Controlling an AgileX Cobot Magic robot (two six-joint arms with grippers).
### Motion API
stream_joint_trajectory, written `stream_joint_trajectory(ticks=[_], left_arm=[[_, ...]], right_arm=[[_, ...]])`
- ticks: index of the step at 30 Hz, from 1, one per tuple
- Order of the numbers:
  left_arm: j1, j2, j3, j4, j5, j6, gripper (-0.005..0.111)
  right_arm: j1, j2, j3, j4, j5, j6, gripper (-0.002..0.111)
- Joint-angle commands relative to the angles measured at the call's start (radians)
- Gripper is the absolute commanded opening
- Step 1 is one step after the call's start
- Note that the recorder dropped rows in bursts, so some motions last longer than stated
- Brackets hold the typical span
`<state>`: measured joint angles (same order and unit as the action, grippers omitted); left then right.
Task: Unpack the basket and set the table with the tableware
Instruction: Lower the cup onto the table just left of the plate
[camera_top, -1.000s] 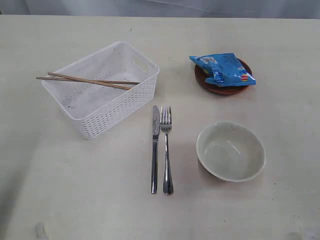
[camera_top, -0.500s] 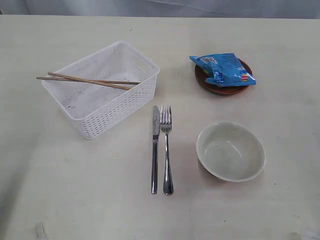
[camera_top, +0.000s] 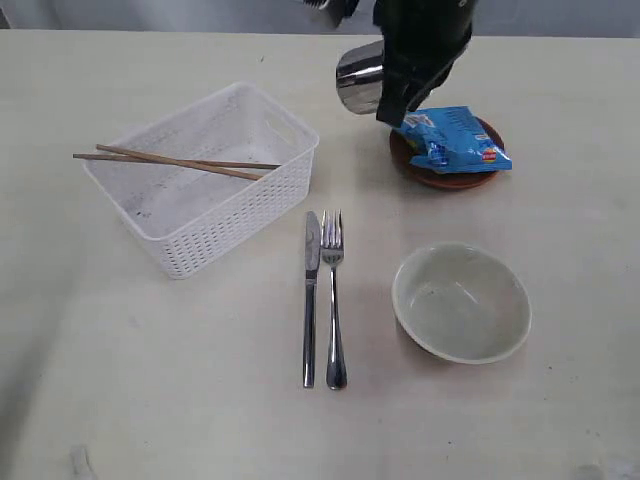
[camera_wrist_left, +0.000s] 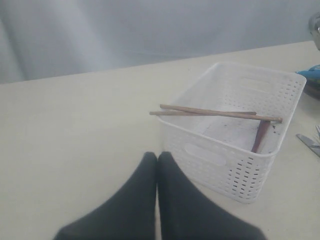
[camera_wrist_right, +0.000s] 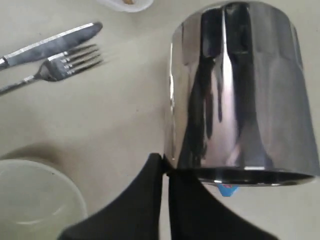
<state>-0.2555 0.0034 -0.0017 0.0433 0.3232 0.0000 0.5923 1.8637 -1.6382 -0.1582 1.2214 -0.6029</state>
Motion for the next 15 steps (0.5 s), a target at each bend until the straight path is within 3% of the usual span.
stream_joint_trajectory(ticks=[1, 6, 15], left_arm=[[-0.006, -0.003, 0.002, 0.001, 0.001, 0.0, 0.0], [-0.006, -0.003, 0.002, 0.001, 0.001, 0.0, 0.0], [-0.006, -0.003, 0.002, 0.001, 0.001, 0.0, 0.0]], right_arm=[[0.08, 0.036, -0.008, -0.295, 0.0, -0.004, 0.0], [0.131, 0.08, -0.008, -0.471, 0.0, -0.018, 0.0], [0.175, 0.108, 0.068, -0.447, 0.0, -0.466, 0.0]])
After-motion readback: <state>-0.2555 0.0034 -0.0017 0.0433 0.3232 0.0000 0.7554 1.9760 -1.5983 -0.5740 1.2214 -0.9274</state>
